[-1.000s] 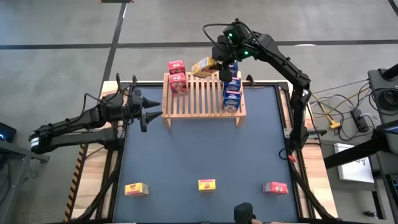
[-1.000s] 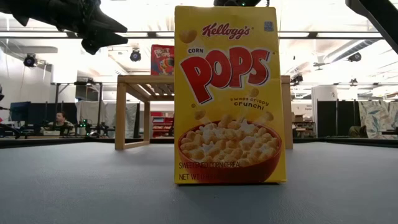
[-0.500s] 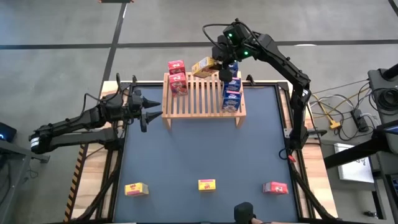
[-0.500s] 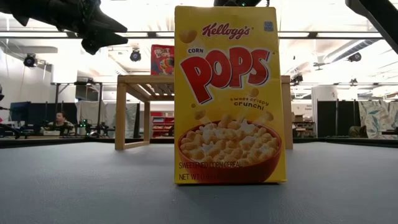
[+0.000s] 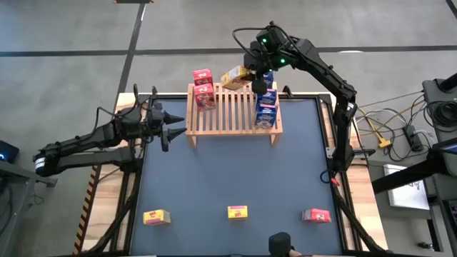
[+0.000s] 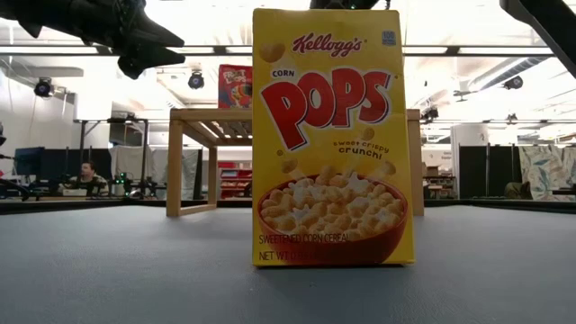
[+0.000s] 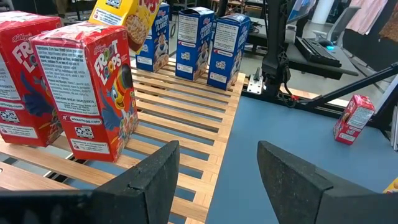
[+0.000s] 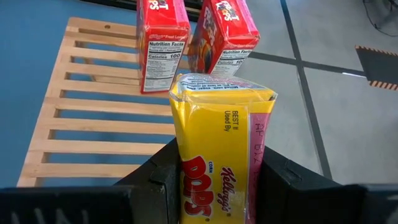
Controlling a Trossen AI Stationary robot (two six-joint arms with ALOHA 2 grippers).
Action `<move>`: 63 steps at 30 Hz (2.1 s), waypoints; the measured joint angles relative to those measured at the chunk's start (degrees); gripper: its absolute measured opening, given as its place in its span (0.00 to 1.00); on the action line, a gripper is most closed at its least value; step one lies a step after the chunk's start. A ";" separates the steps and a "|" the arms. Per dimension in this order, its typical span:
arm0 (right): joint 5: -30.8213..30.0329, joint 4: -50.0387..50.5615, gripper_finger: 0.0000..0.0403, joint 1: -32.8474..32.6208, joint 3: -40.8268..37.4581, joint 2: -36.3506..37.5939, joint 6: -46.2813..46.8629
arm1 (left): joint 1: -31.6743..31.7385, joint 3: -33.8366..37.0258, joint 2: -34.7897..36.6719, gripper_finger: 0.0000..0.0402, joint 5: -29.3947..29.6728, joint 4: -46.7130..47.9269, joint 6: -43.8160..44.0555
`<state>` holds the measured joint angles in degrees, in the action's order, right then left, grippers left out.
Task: Stack cereal on shelf
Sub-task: Put the top yellow cereal box on the shelf
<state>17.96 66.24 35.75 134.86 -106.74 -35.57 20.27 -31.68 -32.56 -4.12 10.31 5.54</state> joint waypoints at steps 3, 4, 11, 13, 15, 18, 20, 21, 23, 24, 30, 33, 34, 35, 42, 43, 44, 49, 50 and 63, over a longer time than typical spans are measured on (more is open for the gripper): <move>0.00 0.25 0.32 0.00 -0.06 0.00 -0.02 | 0.01 0.00 0.00 0.50 0.00 0.02 -0.01; -0.02 0.43 0.32 0.00 -0.06 0.00 -0.10 | 0.00 0.00 0.00 0.50 0.02 0.01 0.00; -1.95 1.04 0.32 -0.01 -0.06 0.00 -0.44 | 0.02 0.00 0.00 0.50 0.00 0.01 0.57; -2.12 1.51 0.32 0.00 -0.06 0.00 -0.44 | 0.01 0.00 0.00 0.50 0.00 0.02 0.57; -2.12 2.26 0.32 0.00 -0.06 0.00 -0.74 | 0.01 0.00 0.00 0.50 0.00 -0.01 0.57; -2.40 2.88 0.32 0.00 -0.08 0.00 -1.25 | 0.00 0.00 0.00 0.50 0.00 0.01 0.57; -3.04 2.73 0.32 0.00 -0.08 0.00 -1.42 | 0.02 0.00 0.00 0.50 0.00 0.02 0.57; -3.01 2.60 0.33 0.00 -0.08 0.00 -1.50 | 0.01 0.00 0.00 0.50 0.00 -0.01 0.57; -3.04 2.42 0.34 0.00 -0.08 0.00 -1.50 | 0.00 0.00 0.00 0.50 0.00 0.02 0.57; -3.04 2.43 0.35 -0.03 -0.08 -0.02 -1.49 | 0.00 0.00 0.00 0.50 0.00 -0.01 0.57; -3.93 1.66 0.41 -1.42 -0.08 -2.33 -2.54 | 0.02 0.00 0.00 0.50 0.00 0.01 0.57; -5.97 1.17 0.42 -1.84 -0.12 -3.72 -2.59 | 0.01 0.00 0.00 0.50 0.00 -0.01 0.57; -5.96 1.17 0.42 -1.84 -0.02 -4.11 -2.57 | 0.01 0.00 0.00 0.50 0.00 0.02 0.59; -6.02 1.06 0.42 -1.79 0.01 -4.39 -2.55 | 0.00 0.00 0.00 0.50 0.00 0.02 0.72; -6.13 1.15 0.41 -1.75 0.05 -5.29 -2.53 | 0.02 0.00 -0.10 0.50 -0.02 0.15 1.01; -6.06 1.08 0.41 -1.77 0.07 -5.33 -2.51 | 0.02 0.00 -0.11 0.50 -0.02 0.15 1.01; -6.05 1.04 0.41 -1.77 0.09 -5.37 -2.51 | 0.02 0.00 -0.13 0.50 -0.02 0.15 1.01; -6.10 1.00 0.41 -1.75 0.09 -5.88 -2.35 | 0.00 0.00 -0.11 0.50 -0.02 0.13 1.01; -6.10 0.97 0.41 -1.75 0.09 -5.88 -2.09 | 0.01 0.00 -0.11 0.50 -0.02 0.13 1.01; -6.01 0.41 0.45 -1.77 0.09 -5.88 -1.88 | 0.01 0.00 -0.62 0.50 0.00 0.00 1.01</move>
<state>11.94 66.65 33.98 134.96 -112.62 -37.45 20.28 -31.68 -33.18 -4.12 10.31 6.55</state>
